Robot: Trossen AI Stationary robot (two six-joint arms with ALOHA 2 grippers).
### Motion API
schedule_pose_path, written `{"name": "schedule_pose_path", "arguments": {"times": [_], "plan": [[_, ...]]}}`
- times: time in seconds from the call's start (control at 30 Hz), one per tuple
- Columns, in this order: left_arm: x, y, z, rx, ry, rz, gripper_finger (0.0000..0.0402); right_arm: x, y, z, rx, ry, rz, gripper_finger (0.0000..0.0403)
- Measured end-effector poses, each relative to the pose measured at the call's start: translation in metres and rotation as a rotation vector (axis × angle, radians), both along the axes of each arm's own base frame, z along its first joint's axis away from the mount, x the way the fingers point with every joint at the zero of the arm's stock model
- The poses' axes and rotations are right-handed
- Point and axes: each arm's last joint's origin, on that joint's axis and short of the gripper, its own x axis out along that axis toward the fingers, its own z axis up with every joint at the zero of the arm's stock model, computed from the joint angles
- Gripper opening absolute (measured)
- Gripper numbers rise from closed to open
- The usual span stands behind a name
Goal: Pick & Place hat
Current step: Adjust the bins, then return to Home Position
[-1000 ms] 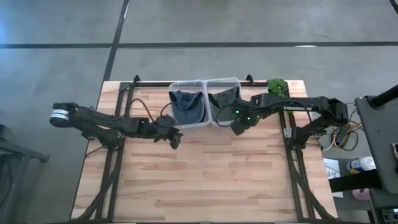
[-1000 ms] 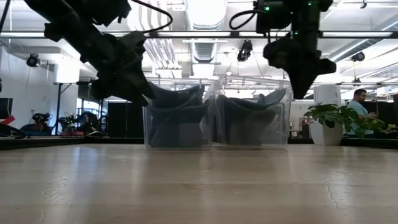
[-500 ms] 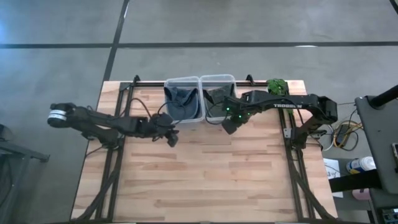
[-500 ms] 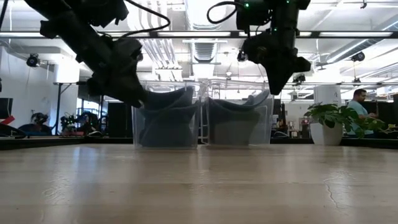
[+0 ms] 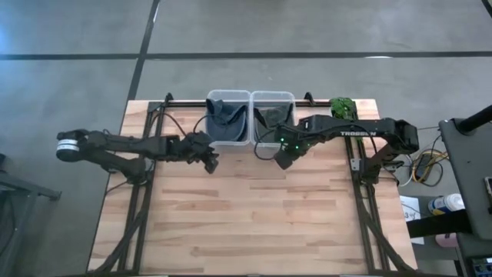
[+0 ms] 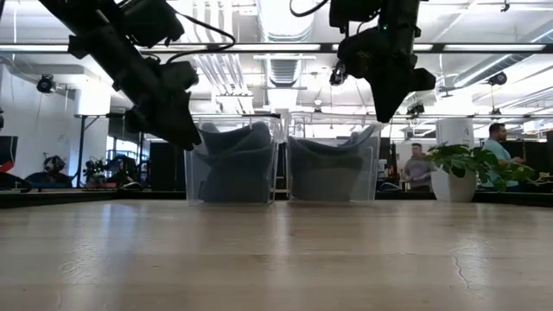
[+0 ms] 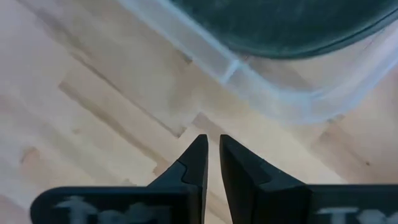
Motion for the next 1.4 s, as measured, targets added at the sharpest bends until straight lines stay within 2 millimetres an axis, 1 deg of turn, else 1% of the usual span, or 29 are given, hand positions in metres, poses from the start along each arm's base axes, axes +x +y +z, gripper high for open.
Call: {"name": "schedule_pose_path", "arguments": {"times": [0.1,0.23,0.33,0.4,0.53,0.7,0.83,0.97,1.1,1.17,1.27,1.3,1.33,1.4], "plan": [[0.001,-0.003,0.001,-0.026,-0.018,-0.012,0.0153,0.001,-0.002,0.0,-0.033,-0.004,-0.012,0.0038],[0.004,-0.003,0.002,-0.002,-0.032,-0.04,0.0153,0.005,-0.008,0.001,-0.067,-0.055,-0.024,0.0038],[0.008,-0.003,0.003,0.02,-0.063,-0.056,0.0153,0.009,-0.01,0.003,-0.076,-0.106,-0.026,0.0038],[0.01,-0.003,0.005,0.011,-0.09,-0.064,0.0153,0.01,-0.01,0.003,-0.076,-0.107,-0.026,0.0038],[0.011,-0.006,0.005,-0.051,-0.108,-0.098,0.0153,0.007,-0.004,0.004,-0.058,-0.087,-0.006,0.0038],[0.009,-0.016,0.012,-0.095,-0.117,-0.141,0.0153,-0.002,0.014,0.011,-0.044,-0.066,0.034,0.0038],[0.005,-0.027,0.023,-0.114,-0.142,-0.187,0.0153,-0.01,0.035,0.026,-0.076,-0.125,0.1,0.0038],[-0.002,-0.035,0.039,-0.166,-0.207,-0.259,0.0153,-0.025,0.056,0.044,-0.206,-0.18,0.18,0.0038],[-0.013,-0.037,0.052,-0.174,-0.263,-0.317,0.0153,-0.043,0.066,0.062,-0.28,-0.236,0.308,0.0038],[-0.02,-0.036,0.058,-0.177,-0.291,-0.311,0.0153,-0.051,0.067,0.072,-0.27,-0.302,0.284,0.0038],[-0.03,-0.036,0.068,-0.205,-0.35,-0.289,0.0153,-0.061,0.068,0.084,-0.211,-0.407,0.15,0.0038],[-0.033,-0.036,0.071,-0.205,-0.367,-0.29,0.0153,-0.065,0.069,0.088,-0.187,-0.436,0.132,0.0038],[-0.036,-0.036,0.074,-0.202,-0.387,-0.293,0.0153,-0.067,0.069,0.091,-0.176,-0.463,0.131,0.0038],[-0.042,-0.036,0.078,-0.199,-0.417,-0.3,0.0153,-0.069,0.072,0.097,-0.169,-0.517,0.191,0.0038]]}}
